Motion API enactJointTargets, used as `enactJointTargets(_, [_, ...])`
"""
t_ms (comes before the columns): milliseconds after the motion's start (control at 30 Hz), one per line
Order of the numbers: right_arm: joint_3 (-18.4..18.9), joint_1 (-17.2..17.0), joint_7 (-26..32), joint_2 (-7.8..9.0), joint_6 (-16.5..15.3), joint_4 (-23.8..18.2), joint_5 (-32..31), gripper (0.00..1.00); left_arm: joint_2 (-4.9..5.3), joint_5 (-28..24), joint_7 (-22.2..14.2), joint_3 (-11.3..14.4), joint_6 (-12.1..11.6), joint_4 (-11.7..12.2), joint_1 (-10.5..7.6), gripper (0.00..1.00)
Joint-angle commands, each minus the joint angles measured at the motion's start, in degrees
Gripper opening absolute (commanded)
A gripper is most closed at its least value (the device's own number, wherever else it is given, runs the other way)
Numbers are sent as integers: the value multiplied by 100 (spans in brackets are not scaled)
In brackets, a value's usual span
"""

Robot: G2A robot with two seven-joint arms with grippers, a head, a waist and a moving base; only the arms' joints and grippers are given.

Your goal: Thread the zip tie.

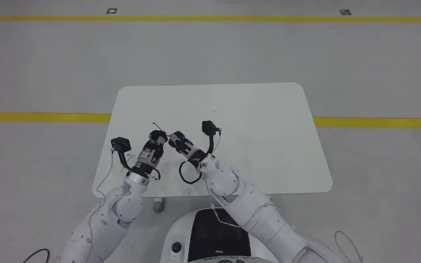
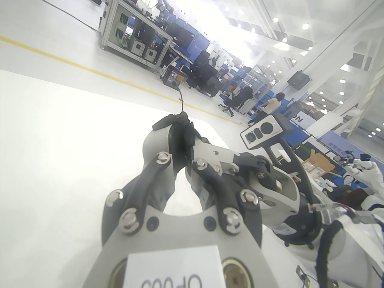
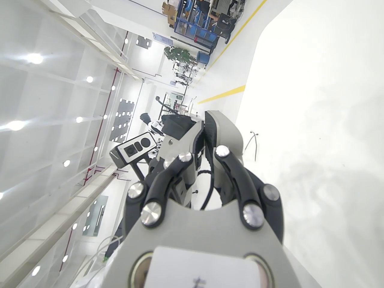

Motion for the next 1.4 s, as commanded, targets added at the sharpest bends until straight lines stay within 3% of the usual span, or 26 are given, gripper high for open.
enactJointTargets(0, [-6,7,-3,-5,-7,-10,-12,0,0,0,0,0,0,0,0,0])
enactJointTargets(300, [45,-102,-94,4,-129,-41,-39,0,0,0,0,0,0,0,0,0])
enactJointTargets(900, [4,-58,8,-19,-94,-162,-137,0,0,0,0,0,0,0,0,0])
enactJointTargets(1267, [40,-92,-7,-23,-46,-30,-128,0,0,0,0,0,0,0,0,0])
enactJointTargets(1300, [46,-95,-10,-22,-41,-26,-127,0,0,0,0,0,0,0,0,8])
enactJointTargets(1333, [52,-97,-13,-22,-39,-22,-127,0,0,0,0,0,0,0,0,34])
enactJointTargets(1367, [59,-101,-17,-21,-39,-21,-125,0,0,0,0,0,0,0,0,39])
